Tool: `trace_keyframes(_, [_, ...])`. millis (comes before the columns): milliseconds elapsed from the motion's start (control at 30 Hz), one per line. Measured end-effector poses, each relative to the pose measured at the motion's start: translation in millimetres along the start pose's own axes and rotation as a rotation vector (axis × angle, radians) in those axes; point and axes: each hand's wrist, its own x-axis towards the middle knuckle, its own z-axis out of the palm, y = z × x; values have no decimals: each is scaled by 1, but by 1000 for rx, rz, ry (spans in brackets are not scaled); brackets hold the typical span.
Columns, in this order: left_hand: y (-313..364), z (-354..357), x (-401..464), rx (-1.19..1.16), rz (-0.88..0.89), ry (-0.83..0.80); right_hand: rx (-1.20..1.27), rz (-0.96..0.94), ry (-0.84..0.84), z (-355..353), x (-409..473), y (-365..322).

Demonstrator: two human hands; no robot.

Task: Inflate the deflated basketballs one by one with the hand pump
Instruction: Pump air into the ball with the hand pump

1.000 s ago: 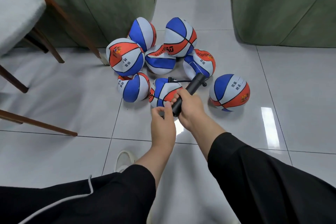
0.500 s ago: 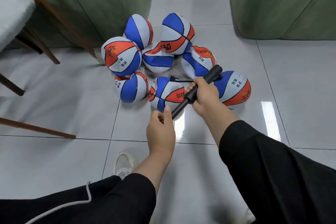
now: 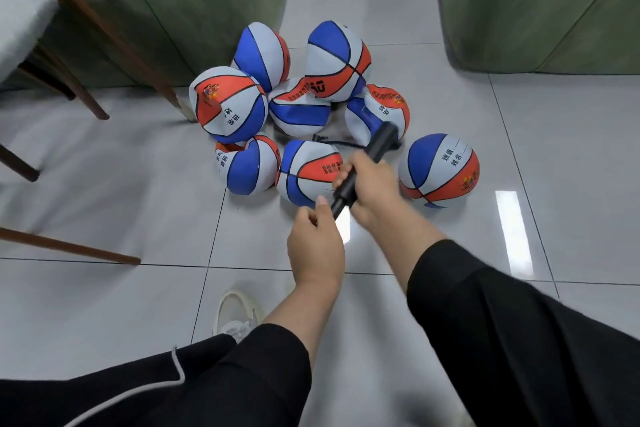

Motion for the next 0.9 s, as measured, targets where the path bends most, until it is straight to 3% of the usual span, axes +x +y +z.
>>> trace_keyframes(200, [-12, -17, -7, -52, 11, 12, 52, 0, 105, -14, 25, -38])
trace_keyframes(567, [-3, 2, 9, -6, -129, 80, 116, 113, -8, 7, -6, 45])
trace_keyframes(900, [0, -8, -5, 103, 18, 30, 42, 91, 33, 2, 16, -3])
